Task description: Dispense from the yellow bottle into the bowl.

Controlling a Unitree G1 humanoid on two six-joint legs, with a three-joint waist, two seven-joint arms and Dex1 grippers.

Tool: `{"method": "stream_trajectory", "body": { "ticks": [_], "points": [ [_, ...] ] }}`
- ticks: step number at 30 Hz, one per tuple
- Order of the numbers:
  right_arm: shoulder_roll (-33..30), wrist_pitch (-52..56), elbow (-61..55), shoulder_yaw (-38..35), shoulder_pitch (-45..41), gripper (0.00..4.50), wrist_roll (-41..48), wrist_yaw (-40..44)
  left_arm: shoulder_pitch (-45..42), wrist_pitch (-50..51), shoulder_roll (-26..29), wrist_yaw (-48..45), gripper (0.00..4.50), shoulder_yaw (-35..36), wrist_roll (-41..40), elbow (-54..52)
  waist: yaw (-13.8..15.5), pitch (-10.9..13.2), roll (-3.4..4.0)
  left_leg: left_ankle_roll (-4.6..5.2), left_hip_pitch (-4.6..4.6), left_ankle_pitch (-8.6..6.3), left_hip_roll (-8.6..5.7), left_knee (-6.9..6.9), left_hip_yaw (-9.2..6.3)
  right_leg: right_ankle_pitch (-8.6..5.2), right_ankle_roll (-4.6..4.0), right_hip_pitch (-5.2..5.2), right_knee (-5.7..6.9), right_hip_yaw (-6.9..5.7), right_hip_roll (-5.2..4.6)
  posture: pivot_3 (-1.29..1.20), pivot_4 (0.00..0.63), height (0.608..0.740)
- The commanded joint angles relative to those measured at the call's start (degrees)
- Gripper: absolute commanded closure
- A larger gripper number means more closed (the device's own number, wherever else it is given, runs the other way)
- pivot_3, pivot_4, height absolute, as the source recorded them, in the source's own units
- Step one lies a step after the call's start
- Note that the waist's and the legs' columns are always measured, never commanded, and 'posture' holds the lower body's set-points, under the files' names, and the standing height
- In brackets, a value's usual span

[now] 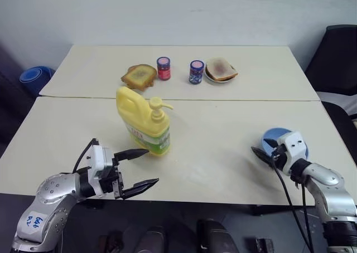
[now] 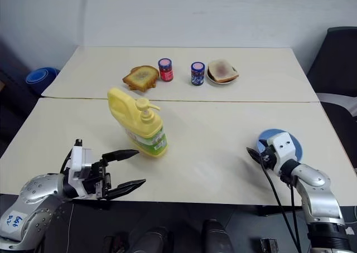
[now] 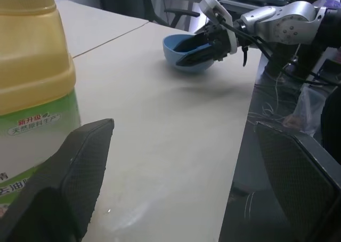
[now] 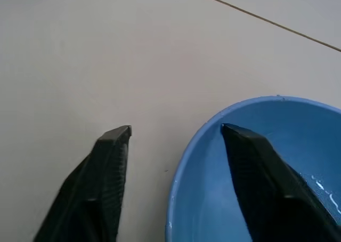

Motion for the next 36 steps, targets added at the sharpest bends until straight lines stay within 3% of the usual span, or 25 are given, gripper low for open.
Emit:
{"method": "stream_trajectory", "body": {
  "ticks": [1,5,15,23,34,36],
  "points": [
    [-0.3,1.0,-0.2,0.4,-0.1,3.06,-1.0,-0.5,0.7,-1.2,0.0,0.4,0.0,1.8,0.2,-2.2,0.0,0.0,0.0,0.0,0.0,0.0,0.0,0.02,0.0,0.0,0.0,0.0,0.0,0.0,0.0,0.0,0.15,0.74],
    [-0.6,3.1,-1.7,1.1,-0.9,4.42,-0.9,-0.4,0.8,-1.4,0.1,0.2,0.0,2.1,0.3,-2.2,-0.2,0.0,-0.01,0.0,0.01,0.0,0.0,0.05,0.0,0.0,0.0,0.01,0.04,0.0,0.0,0.0,0.15,0.74],
    [-2.5,7.3,-6.5,-1.0,-1.9,4.47,1.6,1.9,-0.9,-2.4,-0.2,-0.1,0.0,2.4,0.5,-0.3,-0.8,0.0,-0.09,-0.01,0.02,0.01,0.02,0.02,-0.01,0.0,0.0,0.01,0.04,0.0,0.02,0.0,0.15,0.74],
    [-3.4,7.9,-6.8,-1.8,-1.2,2.0,2.0,2.7,-2.1,-2.7,-0.3,-1.2,0.0,1.2,0.7,0.7,-1.0,0.0,-0.08,-0.01,0.01,0.0,0.02,0.02,-0.01,0.0,0.0,0.01,0.04,0.0,0.02,0.0,0.15,0.74],
    [-3.7,4.6,0.7,3.6,-2.4,2.0,-4.1,3.1,-3.0,-2.1,-0.5,-1.5,0.0,0.1,1.0,0.5,-1.2,0.0,-0.08,-0.01,0.01,0.0,0.01,0.01,-0.01,0.0,0.0,0.0,0.04,0.0,0.02,0.0,0.15,0.74],
    [-3.5,2.7,2.5,4.1,-3.5,2.38,-4.6,3.8,-3.1,-1.7,-0.1,-1.7,0.0,0.5,0.5,0.4,-1.2,0.0,-0.07,-0.01,0.0,0.01,0.01,0.01,0.0,0.0,0.0,-0.01,0.03,0.0,0.02,0.0,0.15,0.74]
  ]
}}
